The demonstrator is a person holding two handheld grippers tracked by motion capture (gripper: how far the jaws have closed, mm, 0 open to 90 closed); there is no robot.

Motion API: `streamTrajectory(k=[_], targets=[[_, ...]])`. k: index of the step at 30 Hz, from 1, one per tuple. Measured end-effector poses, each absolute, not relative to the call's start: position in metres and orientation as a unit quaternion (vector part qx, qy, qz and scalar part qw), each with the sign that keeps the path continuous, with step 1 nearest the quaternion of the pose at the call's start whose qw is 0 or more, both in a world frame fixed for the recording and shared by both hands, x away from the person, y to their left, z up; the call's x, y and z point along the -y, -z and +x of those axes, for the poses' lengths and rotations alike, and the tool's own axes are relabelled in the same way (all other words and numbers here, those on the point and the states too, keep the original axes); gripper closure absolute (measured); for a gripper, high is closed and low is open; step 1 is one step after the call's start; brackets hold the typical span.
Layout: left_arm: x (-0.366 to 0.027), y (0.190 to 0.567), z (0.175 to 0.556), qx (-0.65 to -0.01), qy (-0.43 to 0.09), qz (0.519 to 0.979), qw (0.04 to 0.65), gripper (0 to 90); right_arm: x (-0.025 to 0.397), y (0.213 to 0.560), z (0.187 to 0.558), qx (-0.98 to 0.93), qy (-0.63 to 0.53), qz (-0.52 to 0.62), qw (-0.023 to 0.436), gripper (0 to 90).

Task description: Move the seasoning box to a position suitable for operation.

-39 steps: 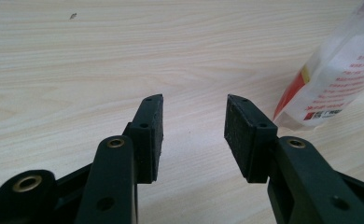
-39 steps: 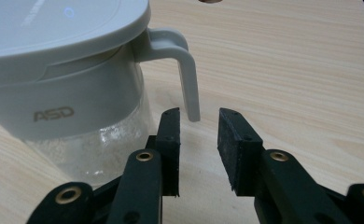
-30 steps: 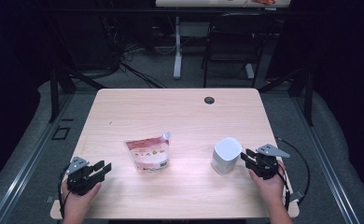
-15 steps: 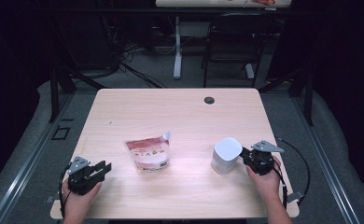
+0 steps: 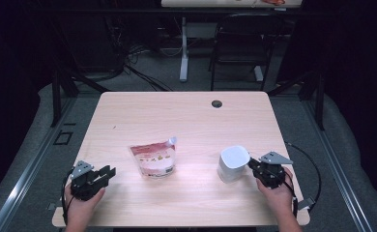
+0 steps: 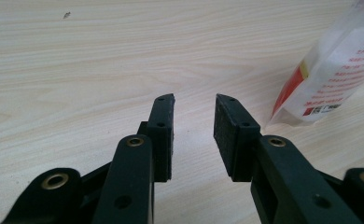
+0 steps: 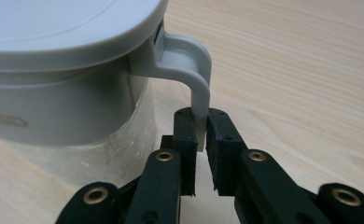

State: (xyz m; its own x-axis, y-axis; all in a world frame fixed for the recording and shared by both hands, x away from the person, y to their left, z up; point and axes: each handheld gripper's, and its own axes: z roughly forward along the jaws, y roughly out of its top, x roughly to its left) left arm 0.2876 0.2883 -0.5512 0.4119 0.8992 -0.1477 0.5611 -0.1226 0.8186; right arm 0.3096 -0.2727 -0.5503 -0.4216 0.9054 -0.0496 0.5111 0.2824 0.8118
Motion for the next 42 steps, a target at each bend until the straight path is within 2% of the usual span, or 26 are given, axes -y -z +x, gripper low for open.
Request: streamTrajectory(k=[12,14,18,30,42], targets=[[-0.291,0.549,0.287,-0.506,-0.201,0.719,0.432,68.2,0.265,0.547,0.291,-0.757,-0.372,0.477,0.245,83.3],[-0.291,0.550,0.287,-0.507,-0.201,0.718,0.433,68.2,0.264,0.548,0.289,-0.756,-0.380,0.474,0.246,76.5],[-0.291,0.550,0.287,-0.507,-0.201,0.719,0.430,68.0,0.264,0.549,0.291,-0.749,-0.387,0.476,0.251,71.0],[-0.290,0.550,0.288,-0.508,-0.202,0.720,0.427,67.8,0.260,0.551,0.300,-0.741,-0.394,0.474,0.266,65.4],[-0.290,0.550,0.289,-0.505,-0.205,0.721,0.428,68.1,0.255,0.549,0.303,-0.748,-0.386,0.463,0.278,73.9]])
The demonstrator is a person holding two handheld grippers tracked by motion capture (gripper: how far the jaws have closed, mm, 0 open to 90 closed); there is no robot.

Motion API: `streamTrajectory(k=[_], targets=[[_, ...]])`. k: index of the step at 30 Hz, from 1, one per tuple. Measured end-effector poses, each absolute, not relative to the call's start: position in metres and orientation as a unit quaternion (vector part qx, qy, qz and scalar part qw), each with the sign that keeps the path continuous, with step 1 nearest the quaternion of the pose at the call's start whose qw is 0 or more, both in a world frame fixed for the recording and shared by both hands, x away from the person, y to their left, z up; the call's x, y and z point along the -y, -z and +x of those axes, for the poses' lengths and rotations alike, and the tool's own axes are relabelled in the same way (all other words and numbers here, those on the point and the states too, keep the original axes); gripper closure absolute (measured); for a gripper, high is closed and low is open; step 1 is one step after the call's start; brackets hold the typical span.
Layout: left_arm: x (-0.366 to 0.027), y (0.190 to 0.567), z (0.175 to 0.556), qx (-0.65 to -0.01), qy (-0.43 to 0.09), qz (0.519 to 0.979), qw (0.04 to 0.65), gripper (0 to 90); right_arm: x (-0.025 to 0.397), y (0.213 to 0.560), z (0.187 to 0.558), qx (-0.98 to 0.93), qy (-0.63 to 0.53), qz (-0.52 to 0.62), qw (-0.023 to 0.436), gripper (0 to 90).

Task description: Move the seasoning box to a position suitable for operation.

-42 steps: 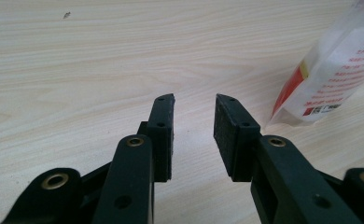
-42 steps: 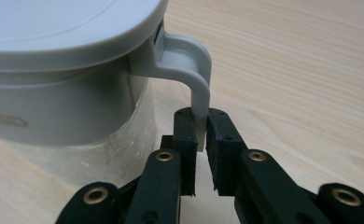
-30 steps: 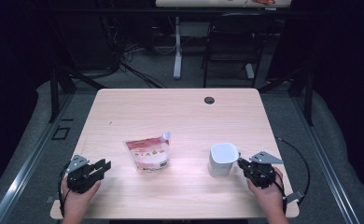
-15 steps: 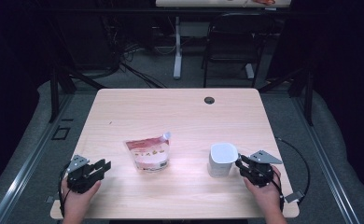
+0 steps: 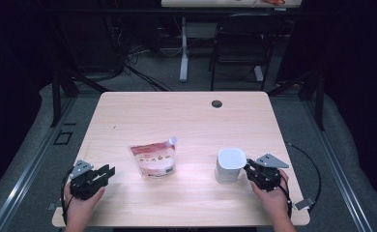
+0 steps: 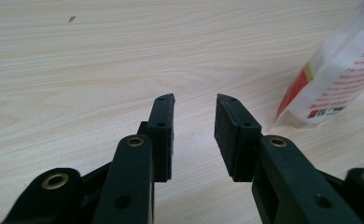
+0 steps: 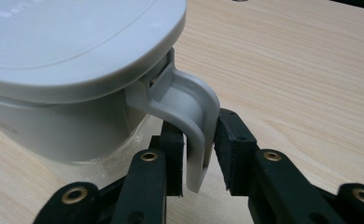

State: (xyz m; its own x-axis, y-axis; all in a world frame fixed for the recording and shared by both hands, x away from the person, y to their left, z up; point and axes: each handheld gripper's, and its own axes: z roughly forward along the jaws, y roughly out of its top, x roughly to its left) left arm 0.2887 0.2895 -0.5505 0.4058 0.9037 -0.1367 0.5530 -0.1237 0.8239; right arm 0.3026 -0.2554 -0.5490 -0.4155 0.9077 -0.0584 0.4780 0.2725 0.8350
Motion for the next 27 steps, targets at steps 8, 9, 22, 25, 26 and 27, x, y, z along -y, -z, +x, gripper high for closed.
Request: streamTrajectory(k=[8,9,22,25,26,27], targets=[[-0.289,0.550,0.288,-0.503,-0.205,0.723,0.427,68.0,0.254,0.547,0.299,-0.756,-0.371,0.460,0.282,74.5],[-0.289,0.550,0.288,-0.502,-0.205,0.724,0.426,68.0,0.254,0.547,0.298,-0.756,-0.370,0.460,0.282,74.5],[-0.288,0.550,0.288,-0.500,-0.205,0.725,0.427,68.1,0.237,0.547,0.294,-0.763,-0.381,0.447,0.271,75.7],[-0.287,0.550,0.288,-0.498,-0.205,0.727,0.426,68.0,0.231,0.545,0.291,-0.769,-0.376,0.439,0.272,75.7],[-0.287,0.550,0.288,-0.498,-0.205,0.728,0.425,68.1,0.229,0.545,0.291,-0.772,-0.375,0.436,0.272,75.7],[-0.287,0.550,0.288,-0.497,-0.205,0.728,0.425,68.0,0.227,0.546,0.290,-0.771,-0.380,0.434,0.270,75.7]])
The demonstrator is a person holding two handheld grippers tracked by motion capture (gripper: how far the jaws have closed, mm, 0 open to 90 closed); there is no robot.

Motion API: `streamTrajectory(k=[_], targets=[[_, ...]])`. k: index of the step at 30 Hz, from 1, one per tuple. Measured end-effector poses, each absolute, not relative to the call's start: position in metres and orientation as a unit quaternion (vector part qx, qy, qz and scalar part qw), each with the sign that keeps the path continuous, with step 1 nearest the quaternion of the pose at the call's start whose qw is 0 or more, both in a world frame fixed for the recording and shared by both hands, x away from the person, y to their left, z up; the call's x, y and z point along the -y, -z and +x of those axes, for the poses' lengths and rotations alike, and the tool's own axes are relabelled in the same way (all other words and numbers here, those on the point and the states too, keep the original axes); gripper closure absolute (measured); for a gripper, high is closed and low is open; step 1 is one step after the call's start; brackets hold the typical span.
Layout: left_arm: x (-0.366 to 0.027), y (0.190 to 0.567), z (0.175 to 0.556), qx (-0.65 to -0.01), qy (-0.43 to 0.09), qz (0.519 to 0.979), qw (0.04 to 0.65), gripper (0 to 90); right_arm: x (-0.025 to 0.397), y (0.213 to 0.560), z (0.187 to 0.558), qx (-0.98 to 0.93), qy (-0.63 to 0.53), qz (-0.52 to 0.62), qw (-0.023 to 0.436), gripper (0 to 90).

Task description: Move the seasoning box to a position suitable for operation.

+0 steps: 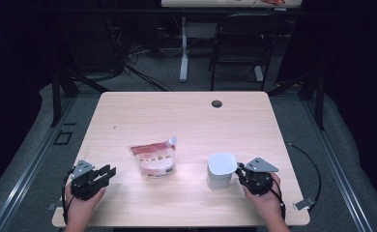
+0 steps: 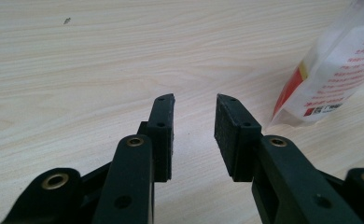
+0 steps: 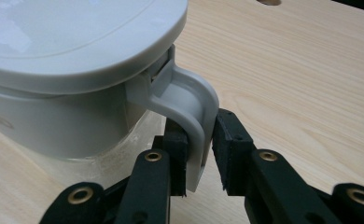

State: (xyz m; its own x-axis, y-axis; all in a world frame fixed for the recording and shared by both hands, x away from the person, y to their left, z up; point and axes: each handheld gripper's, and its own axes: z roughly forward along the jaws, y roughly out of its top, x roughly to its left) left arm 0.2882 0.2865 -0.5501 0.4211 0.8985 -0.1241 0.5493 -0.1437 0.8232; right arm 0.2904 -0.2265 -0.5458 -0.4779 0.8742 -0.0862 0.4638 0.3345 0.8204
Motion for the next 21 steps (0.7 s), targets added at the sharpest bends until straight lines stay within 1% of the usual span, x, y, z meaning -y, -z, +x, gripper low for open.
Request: streamTrajectory(k=[10,21], targets=[[-0.287,0.550,0.288,-0.498,-0.206,0.727,0.425,67.8,0.203,0.545,0.284,-0.788,-0.377,0.414,0.254,75.2],[-0.287,0.550,0.288,-0.498,-0.205,0.727,0.425,67.5,0.199,0.545,0.279,-0.790,-0.378,0.416,0.245,73.8]])
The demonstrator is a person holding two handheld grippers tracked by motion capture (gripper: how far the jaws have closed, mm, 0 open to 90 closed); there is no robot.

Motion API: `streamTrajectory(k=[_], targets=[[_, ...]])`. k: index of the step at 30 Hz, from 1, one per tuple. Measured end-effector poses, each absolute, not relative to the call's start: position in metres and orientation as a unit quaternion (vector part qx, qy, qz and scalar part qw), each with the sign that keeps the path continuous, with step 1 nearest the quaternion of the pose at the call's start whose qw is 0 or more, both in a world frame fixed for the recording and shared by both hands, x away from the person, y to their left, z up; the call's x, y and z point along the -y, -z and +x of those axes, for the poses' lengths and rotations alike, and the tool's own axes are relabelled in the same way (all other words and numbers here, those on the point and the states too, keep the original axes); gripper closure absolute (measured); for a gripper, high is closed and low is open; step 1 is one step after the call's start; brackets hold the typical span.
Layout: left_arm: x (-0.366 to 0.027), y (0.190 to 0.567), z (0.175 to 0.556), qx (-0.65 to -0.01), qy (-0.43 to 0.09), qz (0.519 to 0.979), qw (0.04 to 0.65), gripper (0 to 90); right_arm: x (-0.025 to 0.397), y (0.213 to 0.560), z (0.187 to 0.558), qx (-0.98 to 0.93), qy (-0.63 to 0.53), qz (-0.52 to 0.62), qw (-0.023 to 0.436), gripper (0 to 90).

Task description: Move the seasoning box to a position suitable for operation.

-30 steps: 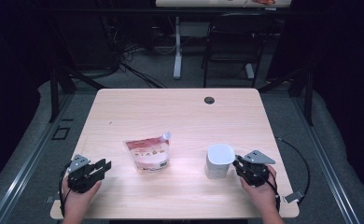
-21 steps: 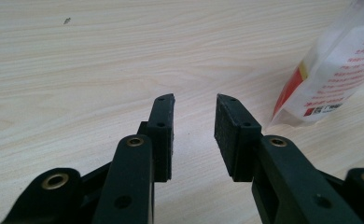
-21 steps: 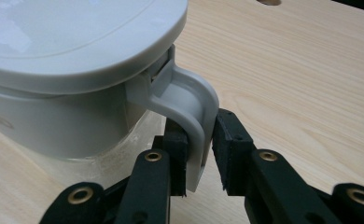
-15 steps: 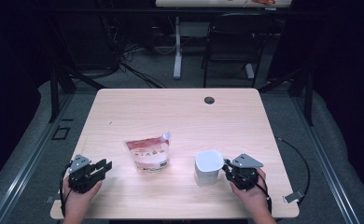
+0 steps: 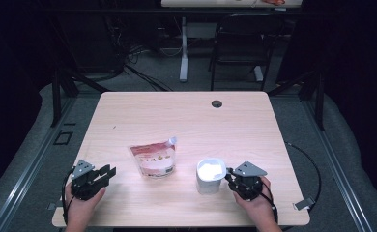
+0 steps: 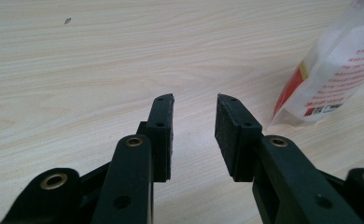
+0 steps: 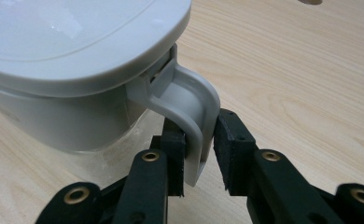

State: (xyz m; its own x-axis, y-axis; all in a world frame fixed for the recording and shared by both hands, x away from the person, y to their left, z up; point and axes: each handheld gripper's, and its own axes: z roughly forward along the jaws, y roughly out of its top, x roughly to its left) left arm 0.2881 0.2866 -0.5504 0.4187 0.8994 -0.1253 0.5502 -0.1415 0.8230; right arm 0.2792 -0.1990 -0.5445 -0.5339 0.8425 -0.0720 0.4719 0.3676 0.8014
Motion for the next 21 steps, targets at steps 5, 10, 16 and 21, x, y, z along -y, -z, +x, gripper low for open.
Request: streamTrajectory(k=[5,10,16,21], targets=[[-0.286,0.550,0.288,-0.498,-0.206,0.728,0.424,67.3,0.198,0.544,0.276,-0.792,-0.379,0.415,0.240,73.1],[-0.286,0.550,0.288,-0.498,-0.207,0.727,0.425,67.2,0.194,0.544,0.273,-0.796,-0.380,0.409,0.236,72.7],[-0.287,0.550,0.287,-0.498,-0.206,0.727,0.425,67.0,0.198,0.541,0.273,-0.799,-0.391,0.399,0.223,70.1],[-0.287,0.549,0.287,-0.498,-0.206,0.727,0.425,66.6,0.205,0.537,0.270,-0.797,-0.397,0.405,0.207,65.7]])
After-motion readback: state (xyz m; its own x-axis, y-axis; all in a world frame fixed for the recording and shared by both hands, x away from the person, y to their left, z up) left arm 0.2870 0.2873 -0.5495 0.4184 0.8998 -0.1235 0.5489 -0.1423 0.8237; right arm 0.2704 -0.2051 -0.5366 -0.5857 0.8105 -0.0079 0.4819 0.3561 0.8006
